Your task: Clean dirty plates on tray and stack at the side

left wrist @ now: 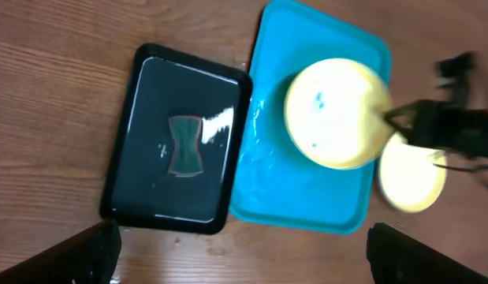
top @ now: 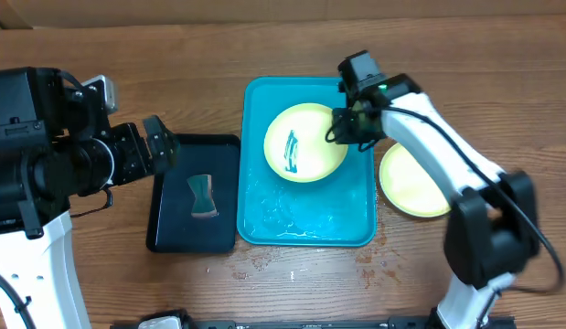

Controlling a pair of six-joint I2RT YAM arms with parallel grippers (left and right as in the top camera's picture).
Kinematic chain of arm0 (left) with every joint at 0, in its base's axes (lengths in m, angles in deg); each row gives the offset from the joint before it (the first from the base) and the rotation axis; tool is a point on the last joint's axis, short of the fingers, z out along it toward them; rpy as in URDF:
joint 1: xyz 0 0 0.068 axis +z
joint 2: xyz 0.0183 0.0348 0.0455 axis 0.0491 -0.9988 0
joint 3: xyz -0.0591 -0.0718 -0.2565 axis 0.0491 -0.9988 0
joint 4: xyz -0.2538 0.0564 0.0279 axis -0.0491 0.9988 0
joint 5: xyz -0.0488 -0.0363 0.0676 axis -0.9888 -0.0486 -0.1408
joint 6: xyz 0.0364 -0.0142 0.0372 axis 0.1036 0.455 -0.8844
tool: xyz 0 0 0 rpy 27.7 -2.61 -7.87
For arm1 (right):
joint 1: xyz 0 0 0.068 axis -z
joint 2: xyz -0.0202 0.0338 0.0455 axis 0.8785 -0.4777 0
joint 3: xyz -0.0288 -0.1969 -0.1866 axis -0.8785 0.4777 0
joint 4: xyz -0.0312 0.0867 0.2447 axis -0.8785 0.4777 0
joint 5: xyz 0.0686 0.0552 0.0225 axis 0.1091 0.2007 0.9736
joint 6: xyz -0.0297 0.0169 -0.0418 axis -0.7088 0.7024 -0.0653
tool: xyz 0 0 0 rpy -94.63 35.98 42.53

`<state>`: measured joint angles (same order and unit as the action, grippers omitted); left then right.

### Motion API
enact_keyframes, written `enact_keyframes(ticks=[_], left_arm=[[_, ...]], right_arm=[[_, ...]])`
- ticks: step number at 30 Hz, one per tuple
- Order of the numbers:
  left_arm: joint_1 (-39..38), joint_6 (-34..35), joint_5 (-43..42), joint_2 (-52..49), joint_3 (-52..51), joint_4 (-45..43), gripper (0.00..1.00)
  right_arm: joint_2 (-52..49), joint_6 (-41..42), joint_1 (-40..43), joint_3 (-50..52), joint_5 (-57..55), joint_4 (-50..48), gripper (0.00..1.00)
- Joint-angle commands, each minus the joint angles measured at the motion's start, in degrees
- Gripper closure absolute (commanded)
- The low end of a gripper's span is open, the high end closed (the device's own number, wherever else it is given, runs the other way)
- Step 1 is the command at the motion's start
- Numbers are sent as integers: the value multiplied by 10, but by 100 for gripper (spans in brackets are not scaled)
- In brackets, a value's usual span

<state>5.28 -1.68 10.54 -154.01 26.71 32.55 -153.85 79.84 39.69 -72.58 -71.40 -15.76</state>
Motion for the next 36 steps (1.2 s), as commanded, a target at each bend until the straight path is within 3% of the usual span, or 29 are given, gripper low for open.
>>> enact_keyframes(ticks=[1, 3, 6, 12, 15, 20, 24, 28, 31, 34, 36], left_arm=[[1, -65, -8, -1, 5, 5, 0], [1, -64, -13, -1, 5, 5, 0], [1, -65, -26, -1, 5, 2, 0], [1, -65, -26, -2, 4, 16, 0], [1, -65, -16, -2, -7, 17, 0], [-4, -64, -13, -2, -83, -3, 8], [-21, -41, -12, -2, -187, -69, 12], [-43, -19, 3, -3, -314, -171, 26], [-66, 0, 29, -13, -399, -254, 30], [-92, 54, 112, -39, -459, -329, 31], [-104, 84, 155, -67, -478, -365, 38]], right_arm=[[45, 5, -4, -3, -2, 57, 96], [43, 14, -11, 6, 7, 100, 96], [43, 57, -23, 61, 23, 76, 96], [43, 85, -40, 216, 57, -165, 96], [43, 85, -40, 234, 56, -205, 92], [74, 73, -37, 197, 22, -158, 75], [134, 60, -37, 176, 15, -111, 75], [214, 61, -37, 174, 24, -78, 74], [258, 61, -37, 174, 46, -56, 72], [279, 61, -37, 174, 60, -35, 72], [280, 61, -37, 174, 72, -22, 72]])
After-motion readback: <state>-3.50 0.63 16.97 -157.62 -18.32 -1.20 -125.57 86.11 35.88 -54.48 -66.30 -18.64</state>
